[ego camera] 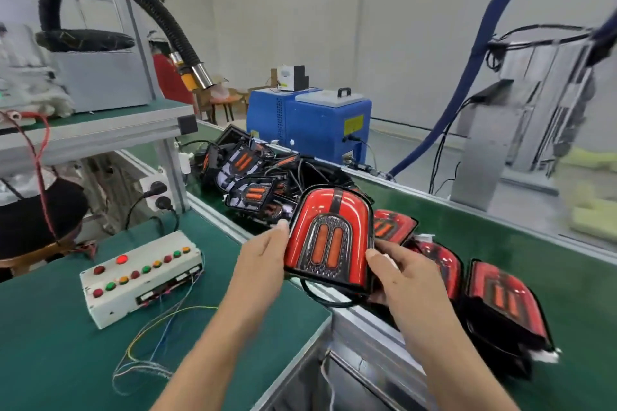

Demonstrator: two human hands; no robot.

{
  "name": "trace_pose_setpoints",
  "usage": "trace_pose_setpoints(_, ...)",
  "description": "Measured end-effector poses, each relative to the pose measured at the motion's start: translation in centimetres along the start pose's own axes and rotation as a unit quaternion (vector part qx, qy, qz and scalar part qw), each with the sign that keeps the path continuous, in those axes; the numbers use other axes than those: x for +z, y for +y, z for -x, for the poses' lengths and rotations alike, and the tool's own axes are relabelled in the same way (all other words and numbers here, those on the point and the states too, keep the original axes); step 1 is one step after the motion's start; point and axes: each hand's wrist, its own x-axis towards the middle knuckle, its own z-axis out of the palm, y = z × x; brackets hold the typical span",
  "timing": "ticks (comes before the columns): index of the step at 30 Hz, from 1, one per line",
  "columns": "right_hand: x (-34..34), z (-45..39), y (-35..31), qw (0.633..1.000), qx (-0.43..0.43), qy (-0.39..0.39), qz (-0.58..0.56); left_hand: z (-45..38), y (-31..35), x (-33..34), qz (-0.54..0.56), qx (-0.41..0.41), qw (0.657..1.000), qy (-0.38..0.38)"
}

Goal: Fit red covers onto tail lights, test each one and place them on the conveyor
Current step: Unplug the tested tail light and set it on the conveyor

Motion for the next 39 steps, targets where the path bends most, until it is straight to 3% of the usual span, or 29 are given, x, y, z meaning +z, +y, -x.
trace_pose_setpoints(7, -8.5, -3.2, -0.2, 0.981, 0.044, 0.179, -0.062, -1.1, 1.8, 7.5, 0.078, -0.027, 0.988, -0.133)
trace_pose_setpoints(15, -16.0, -5.6, 5.3, 0.955, 0.135, 0.265, -0.014, 2.0, -2.4, 6.9, 0.046, 0.01, 0.991, -0.128)
trace_pose_setpoints(20, -15.9, -6.2, 6.8, 0.952, 0.163, 0.259, 0.019, 2.6, -3.3, 5.1, 0.052, 0.002, 0.995, -0.091)
trace_pose_setpoints(24, -16.2, -6.4, 7.2, 0.945, 0.165, 0.261, 0.108, 2.9, -3.6, 4.3, 0.049, 0.001, 0.996, -0.073)
trace_pose_setpoints(31, -16.2, -5.7, 7.0, 0.928, 0.152, 0.251, 0.229, 3.3, -4.2, 3.9, 0.045, -0.012, 0.997, -0.068)
trace_pose_setpoints(39, -15.8, -4.9, 6.7, 0.917, 0.152, 0.234, 0.285, 3.2, -4.8, 3.9, 0.064, -0.009, 0.995, -0.07)
